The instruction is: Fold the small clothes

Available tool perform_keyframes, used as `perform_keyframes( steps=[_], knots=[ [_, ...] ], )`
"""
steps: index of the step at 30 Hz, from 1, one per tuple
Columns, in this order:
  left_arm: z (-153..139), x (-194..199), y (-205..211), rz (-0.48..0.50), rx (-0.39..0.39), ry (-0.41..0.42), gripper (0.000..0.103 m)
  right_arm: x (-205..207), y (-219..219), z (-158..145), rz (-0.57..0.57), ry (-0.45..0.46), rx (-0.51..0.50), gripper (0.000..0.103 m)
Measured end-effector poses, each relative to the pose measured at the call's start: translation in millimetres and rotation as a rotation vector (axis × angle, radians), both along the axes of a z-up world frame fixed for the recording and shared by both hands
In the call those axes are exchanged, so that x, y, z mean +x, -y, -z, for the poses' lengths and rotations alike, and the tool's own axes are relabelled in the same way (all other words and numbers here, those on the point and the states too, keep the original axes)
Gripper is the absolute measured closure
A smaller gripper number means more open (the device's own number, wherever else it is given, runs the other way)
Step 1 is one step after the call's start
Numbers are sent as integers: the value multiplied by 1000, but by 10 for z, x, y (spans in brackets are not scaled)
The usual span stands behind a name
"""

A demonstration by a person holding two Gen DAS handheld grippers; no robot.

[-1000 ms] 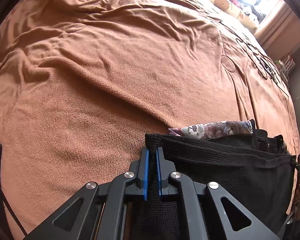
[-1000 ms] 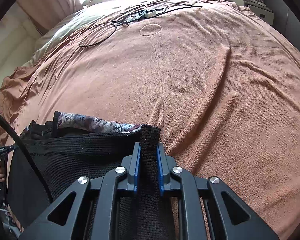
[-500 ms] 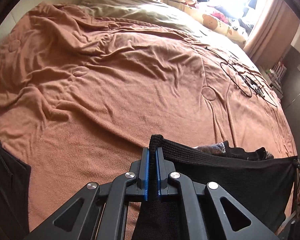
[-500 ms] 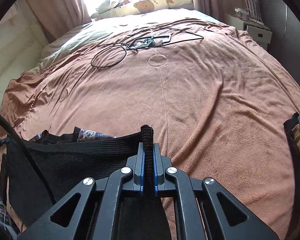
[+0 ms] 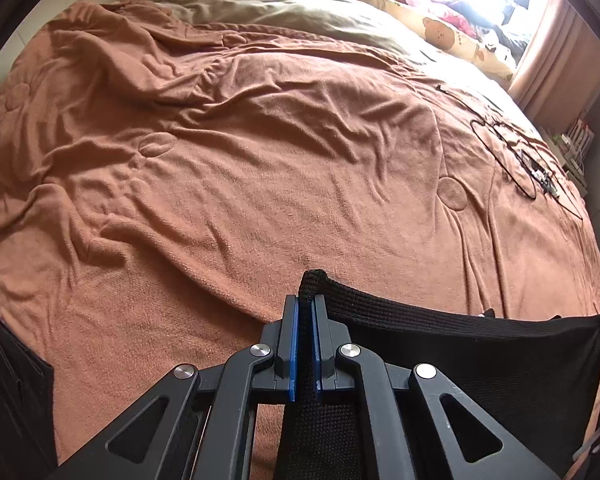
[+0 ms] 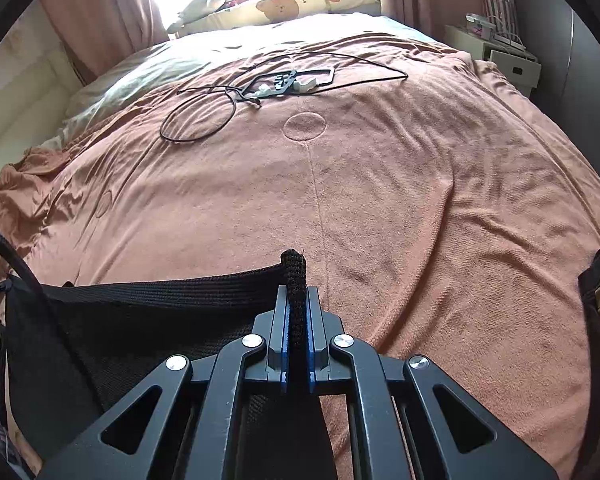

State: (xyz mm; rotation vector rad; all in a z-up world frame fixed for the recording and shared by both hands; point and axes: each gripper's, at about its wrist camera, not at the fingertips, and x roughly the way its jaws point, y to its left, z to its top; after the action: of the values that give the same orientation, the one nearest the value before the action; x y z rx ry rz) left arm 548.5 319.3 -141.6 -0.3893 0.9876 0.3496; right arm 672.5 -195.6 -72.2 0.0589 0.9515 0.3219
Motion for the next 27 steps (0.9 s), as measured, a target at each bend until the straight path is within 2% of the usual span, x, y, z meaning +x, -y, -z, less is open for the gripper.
perform_keyframes(
  steps=[7, 12, 13, 15, 16, 17, 18, 21, 27],
  knots=[
    [295, 198, -39, -2, 15, -59, 97, 241, -119, 288, 23, -43, -28, 100],
    [350, 249, -48, -4, -53, -78, 95, 311, -140, 357, 49, -81, -46, 98],
    [332, 230, -42, -5, -56, -76, 94, 298, -145, 337, 51, -75, -58, 91],
    [285, 173, -24, 4, -62, -70, 88, 245, -134, 265, 51, -50, -72, 62],
    [265, 136, -20, 3, -62, -72, 85, 196, -118, 218, 46, -34, -59, 34],
    [241, 85, -19, 0, -63, -72, 76, 141, -101, 169, 44, -16, -45, 29],
    [210, 28, -19, -5, -63, -65, 68, 89, -83, 124, 42, -6, -38, 29],
    [95, -179, -7, -15, -53, -42, 58, -85, -4, 31, 31, -5, -15, 29],
    [-38, -617, 52, -2, -74, -9, 57, -503, 173, -77, 18, -1, -23, 29]
  ],
)
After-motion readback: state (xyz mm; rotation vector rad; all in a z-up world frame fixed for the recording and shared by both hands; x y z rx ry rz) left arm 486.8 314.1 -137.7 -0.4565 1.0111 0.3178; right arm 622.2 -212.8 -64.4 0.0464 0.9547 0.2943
